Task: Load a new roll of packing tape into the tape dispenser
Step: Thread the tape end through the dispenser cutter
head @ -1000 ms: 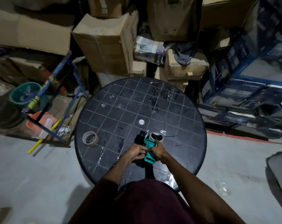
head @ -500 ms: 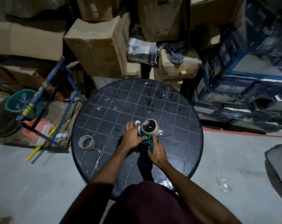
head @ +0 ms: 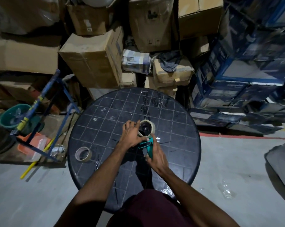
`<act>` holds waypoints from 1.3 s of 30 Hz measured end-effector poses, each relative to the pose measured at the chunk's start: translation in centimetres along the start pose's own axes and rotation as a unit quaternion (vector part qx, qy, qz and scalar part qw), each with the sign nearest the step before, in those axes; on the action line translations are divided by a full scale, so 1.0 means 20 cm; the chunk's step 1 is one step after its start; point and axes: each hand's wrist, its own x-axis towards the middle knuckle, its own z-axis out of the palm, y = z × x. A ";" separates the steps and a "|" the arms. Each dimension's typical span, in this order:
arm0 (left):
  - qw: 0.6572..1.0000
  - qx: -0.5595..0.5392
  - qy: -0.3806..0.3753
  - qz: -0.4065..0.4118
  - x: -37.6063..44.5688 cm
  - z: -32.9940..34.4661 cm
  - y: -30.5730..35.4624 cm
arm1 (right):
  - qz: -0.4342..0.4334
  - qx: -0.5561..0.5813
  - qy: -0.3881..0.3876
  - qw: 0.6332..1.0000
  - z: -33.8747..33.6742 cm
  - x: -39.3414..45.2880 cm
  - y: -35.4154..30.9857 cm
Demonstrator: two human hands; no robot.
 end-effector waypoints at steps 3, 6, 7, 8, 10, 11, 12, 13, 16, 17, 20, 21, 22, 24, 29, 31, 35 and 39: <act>0.999 0.012 -0.021 0.042 0.00 -0.04 0.00 | -0.006 -0.006 0.001 1.000 -0.01 -0.01 -0.01; 0.997 0.010 -0.021 0.069 -0.03 -0.07 0.01 | -0.012 -0.007 0.000 1.000 -0.01 -0.02 -0.02; 0.998 0.009 -0.017 0.065 -0.03 -0.07 0.01 | -0.014 -0.005 0.001 1.000 -0.01 -0.02 -0.03; 0.998 0.010 -0.011 0.057 -0.04 -0.07 0.00 | -0.015 -0.002 0.002 1.000 -0.01 -0.02 -0.04; 0.999 0.026 0.006 0.037 -0.04 -0.03 -0.02 | -0.018 0.000 0.002 1.000 -0.01 -0.01 -0.05; 0.999 0.036 0.013 0.028 -0.04 -0.02 -0.03 | -0.019 -0.001 0.001 1.000 0.00 -0.01 -0.05; 0.999 0.045 0.018 0.021 -0.04 -0.01 -0.03 | -0.020 -0.001 0.000 1.000 0.00 -0.01 -0.05; 0.998 0.053 0.021 0.016 -0.04 -0.01 -0.04 | -0.021 0.001 -0.001 1.000 0.00 -0.02 -0.05; 0.997 0.066 0.023 0.018 -0.07 -0.02 -0.02 | -0.021 0.004 -0.003 1.000 0.01 -0.01 -0.05; 0.997 0.066 0.023 0.024 -0.07 -0.02 -0.02 | -0.021 0.003 -0.003 1.000 0.01 -0.01 -0.06; 0.998 0.044 0.020 0.041 -0.08 -0.02 -0.03 | -0.023 0.001 -0.006 1.000 0.03 0.00 -0.06; 0.999 0.025 0.018 0.045 -0.07 -0.02 -0.05 | -0.024 0.003 -0.007 1.000 0.03 0.00 -0.07; 0.999 0.002 0.018 0.047 -0.07 -0.02 -0.06 | -0.025 0.005 -0.007 1.000 0.03 0.01 -0.07; 0.998 -0.040 0.022 0.042 -0.06 -0.03 -0.07 | -0.024 0.010 -0.009 1.000 0.02 0.01 -0.07; 0.996 -0.039 0.045 0.065 -0.07 -0.11 -0.10 | -0.018 0.028 -0.012 0.999 0.02 0.02 -0.09; 0.997 -0.013 0.053 0.057 -0.08 -0.11 -0.11 | -0.024 0.042 -0.017 0.999 0.02 0.03 -0.09; 0.997 0.051 0.059 0.026 -0.09 -0.07 -0.10 | -0.025 0.079 -0.033 0.996 0.01 0.06 -0.11; 0.997 0.057 0.055 0.008 -0.08 -0.06 -0.09 | -0.022 0.090 -0.043 0.995 0.00 0.06 -0.10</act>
